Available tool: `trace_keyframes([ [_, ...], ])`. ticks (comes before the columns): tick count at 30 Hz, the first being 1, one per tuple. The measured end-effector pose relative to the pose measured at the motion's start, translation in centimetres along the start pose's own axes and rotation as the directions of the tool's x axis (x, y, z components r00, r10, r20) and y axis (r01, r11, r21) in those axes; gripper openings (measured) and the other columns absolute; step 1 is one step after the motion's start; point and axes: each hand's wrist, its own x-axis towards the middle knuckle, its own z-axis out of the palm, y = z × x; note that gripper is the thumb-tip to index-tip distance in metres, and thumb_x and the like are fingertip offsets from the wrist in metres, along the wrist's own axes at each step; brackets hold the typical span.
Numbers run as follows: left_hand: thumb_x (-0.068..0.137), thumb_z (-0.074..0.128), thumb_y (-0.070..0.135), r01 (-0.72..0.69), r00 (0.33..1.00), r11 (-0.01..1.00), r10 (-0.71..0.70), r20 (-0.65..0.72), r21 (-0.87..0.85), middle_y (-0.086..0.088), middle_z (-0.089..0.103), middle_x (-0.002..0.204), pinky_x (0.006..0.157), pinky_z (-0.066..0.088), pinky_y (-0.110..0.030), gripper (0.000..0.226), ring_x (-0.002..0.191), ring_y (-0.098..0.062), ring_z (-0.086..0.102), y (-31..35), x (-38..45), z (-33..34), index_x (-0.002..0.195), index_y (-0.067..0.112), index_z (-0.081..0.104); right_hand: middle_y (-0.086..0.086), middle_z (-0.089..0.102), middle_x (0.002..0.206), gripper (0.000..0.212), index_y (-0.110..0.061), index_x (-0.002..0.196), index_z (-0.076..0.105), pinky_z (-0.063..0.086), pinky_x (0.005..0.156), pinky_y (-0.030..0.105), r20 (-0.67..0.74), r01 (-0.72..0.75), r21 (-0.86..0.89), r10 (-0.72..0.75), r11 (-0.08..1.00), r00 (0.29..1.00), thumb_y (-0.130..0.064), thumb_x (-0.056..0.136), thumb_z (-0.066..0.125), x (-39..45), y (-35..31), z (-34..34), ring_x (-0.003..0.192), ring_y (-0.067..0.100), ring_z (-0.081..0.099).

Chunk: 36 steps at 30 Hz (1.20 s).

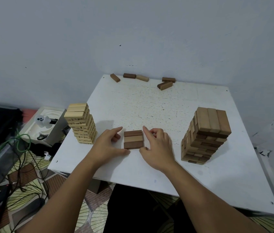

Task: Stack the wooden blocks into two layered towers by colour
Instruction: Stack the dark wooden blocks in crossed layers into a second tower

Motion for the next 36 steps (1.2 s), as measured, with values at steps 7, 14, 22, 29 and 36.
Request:
trace_keyframes([
  [7, 0.063, 0.1, 0.029, 0.099, 0.975, 0.994, -0.104, 0.194, 0.036, 0.006, 0.057, 0.112, 0.08, 0.042, -0.02, 0.093, 0.103, -0.007, 0.055, 0.8, 2.1, -1.9, 0.145, 0.037, 0.057, -0.006, 0.022, 0.138, 0.09, -0.048, 0.161, 0.013, 0.01, 0.121, 0.036, 0.261, -0.078, 0.1, 0.049, 0.992, 0.964, -0.042, 0.088, 0.065, 1.2, -0.4, -2.2, 0.136, 0.02, 0.02],
  [14, 0.063, 0.099, 0.029, 0.092, 0.977, 0.993, -0.103, 0.185, 0.068, 0.004, 0.057, 0.103, 0.075, 0.042, -0.023, 0.071, 0.094, -0.01, 0.057, 0.9, 2.5, -1.8, 0.125, 0.042, 0.067, -0.01, 0.021, 0.127, 0.072, -0.052, 0.151, 0.033, 0.015, 0.111, 0.03, 0.277, -0.069, 0.096, 0.04, 0.993, 0.96, -0.039, 0.088, 0.066, 1.6, -0.3, -2.6, 0.121, 0.014, 0.022],
  [22, 0.07, 0.093, 0.028, -0.015, 0.986, 0.993, -0.005, 0.165, 0.12, 0.009, 0.043, 0.071, 0.059, 0.034, -0.021, 0.067, 0.062, -0.006, 0.041, 1.8, 2.5, -2.3, 0.129, 0.044, 0.066, -0.008, 0.033, 0.127, 0.065, -0.046, 0.14, 0.047, 0.034, 0.086, 0.019, 0.215, -0.009, 0.131, -0.019, 0.991, 0.977, -0.032, 0.081, 0.073, 2.1, -1.4, -3.8, 0.123, 0.018, 0.031],
  [29, 0.074, 0.085, 0.016, -0.112, 0.993, 0.988, 0.106, 0.06, 0.11, 0.013, 0.047, 0.052, 0.049, 0.034, -0.011, 0.07, 0.051, -0.004, 0.046, 5.1, 1.9, -3.8, 0.137, 0.037, 0.062, -0.003, 0.031, 0.12, 0.072, -0.034, 0.145, 0.046, 0.034, 0.089, 0.03, 0.118, 0.095, -0.011, -0.093, 0.995, 0.989, -0.03, 0.081, 0.079, 3.2, -4.0, -7.9, 0.12, 0.021, 0.029],
  [36, 0.075, 0.083, 0.019, -0.217, 0.971, 0.972, 0.225, -0.087, 0.087, 0.006, 0.045, 0.054, 0.057, 0.036, -0.026, 0.054, 0.053, -0.006, 0.042, 10.2, 1.3, -5.9, 0.117, 0.047, 0.063, 0.003, 0.037, 0.125, 0.066, -0.032, 0.137, 0.052, 0.044, 0.095, 0.039, 0.021, 0.18, -0.326, -0.183, 0.928, 0.983, -0.037, 0.077, 0.078, 4.3, -8.1, -14.8, 0.119, 0.028, 0.034],
])
